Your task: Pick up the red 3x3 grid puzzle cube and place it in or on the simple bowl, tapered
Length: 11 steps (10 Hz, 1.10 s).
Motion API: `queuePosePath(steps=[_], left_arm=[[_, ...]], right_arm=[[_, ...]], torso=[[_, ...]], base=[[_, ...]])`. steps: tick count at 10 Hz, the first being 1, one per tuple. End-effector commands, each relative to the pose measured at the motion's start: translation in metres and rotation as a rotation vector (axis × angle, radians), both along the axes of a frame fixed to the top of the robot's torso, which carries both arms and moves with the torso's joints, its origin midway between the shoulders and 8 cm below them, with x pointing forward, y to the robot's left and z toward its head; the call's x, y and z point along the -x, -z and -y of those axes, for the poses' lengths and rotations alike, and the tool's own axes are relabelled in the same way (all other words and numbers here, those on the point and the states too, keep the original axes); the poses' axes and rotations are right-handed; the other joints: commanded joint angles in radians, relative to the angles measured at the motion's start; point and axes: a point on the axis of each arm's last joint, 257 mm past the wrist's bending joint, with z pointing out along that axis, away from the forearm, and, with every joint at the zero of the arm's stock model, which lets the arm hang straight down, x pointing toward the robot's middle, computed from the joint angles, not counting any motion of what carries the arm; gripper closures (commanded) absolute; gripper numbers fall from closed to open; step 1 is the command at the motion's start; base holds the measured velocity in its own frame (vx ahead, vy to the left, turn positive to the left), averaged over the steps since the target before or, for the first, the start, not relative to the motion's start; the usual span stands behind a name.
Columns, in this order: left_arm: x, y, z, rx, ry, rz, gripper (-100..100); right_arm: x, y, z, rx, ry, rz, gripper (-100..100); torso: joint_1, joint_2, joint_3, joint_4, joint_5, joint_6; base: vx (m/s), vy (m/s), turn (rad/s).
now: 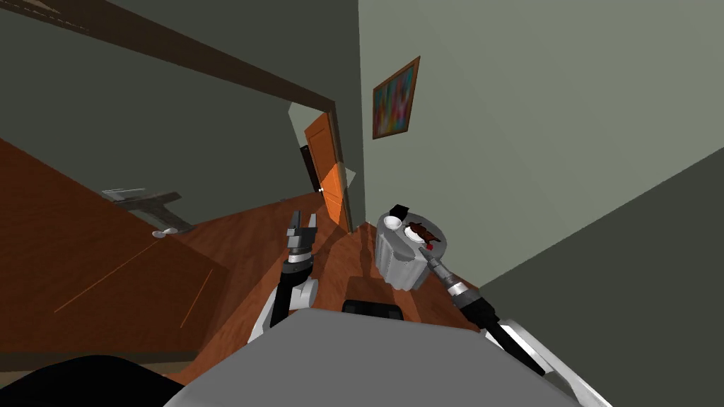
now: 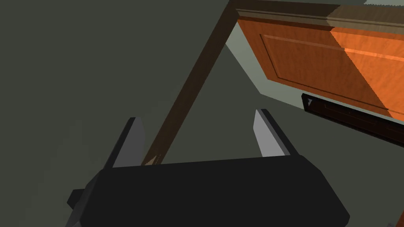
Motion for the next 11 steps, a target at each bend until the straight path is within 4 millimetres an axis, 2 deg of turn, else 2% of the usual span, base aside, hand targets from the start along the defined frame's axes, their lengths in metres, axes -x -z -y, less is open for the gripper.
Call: queuePosePath(steps=[1,2,3,4,5,10,11], left_arm=[[0.0,0.0,0.0,0.0,0.0,0.0,0],[0.0,0.0,0.0,0.0,0.0,0.0,0],[0.0,0.0,0.0,0.0,0.0,0.0,0],[0.0,0.0,0.0,0.0,0.0,0.0,0],[0.0,0.0,0.0,0.0,0.0,0.0,0],[0.0,0.0,0.0,0.0,0.0,0.0,0],[0.0,0.0,0.0,0.0,0.0,0.0,0]], right_arm=[[0.006,0.03,0.01,0.062,-0.011,-0.072,-100],[0.012,0.055,0.022,0.101,-0.008,-0.13,-100],[0.013,0.058,0.026,0.113,-0.007,-0.138,-100],[0.02,0.079,0.04,0.158,-0.008,-0.192,-100],[0.025,0.092,0.049,0.198,-0.017,-0.228,-100],[0.048,0.136,0.092,0.303,-0.002,-0.352,-100],[0.056,0.148,0.106,0.346,-0.005,-0.393,-100]], torso=[[0.0,0.0,0.0,0.0,0.0,0.0],[0.0,0.0,0.0,0.0,0.0,0.0],[-0.001,0.0,0.0,0.0,0.0,0.0],[-0.001,-0.001,0.0,0.0,0.0,0.001],[0.0,-0.002,-0.001,0.0,0.0,0.0],[0.0,-0.004,-0.002,-0.001,0.0,0.001],[0.0,-0.004,-0.002,-0.001,0.0,0.001]], base=[[-0.035,0.003,0.299],[-0.03,-0.002,0.259],[-0.015,-0.005,0.053],[-0.002,0.004,0.145],[0.01,0.008,0.302],[0.022,0.001,0.096],[0.038,0.002,0.149]])
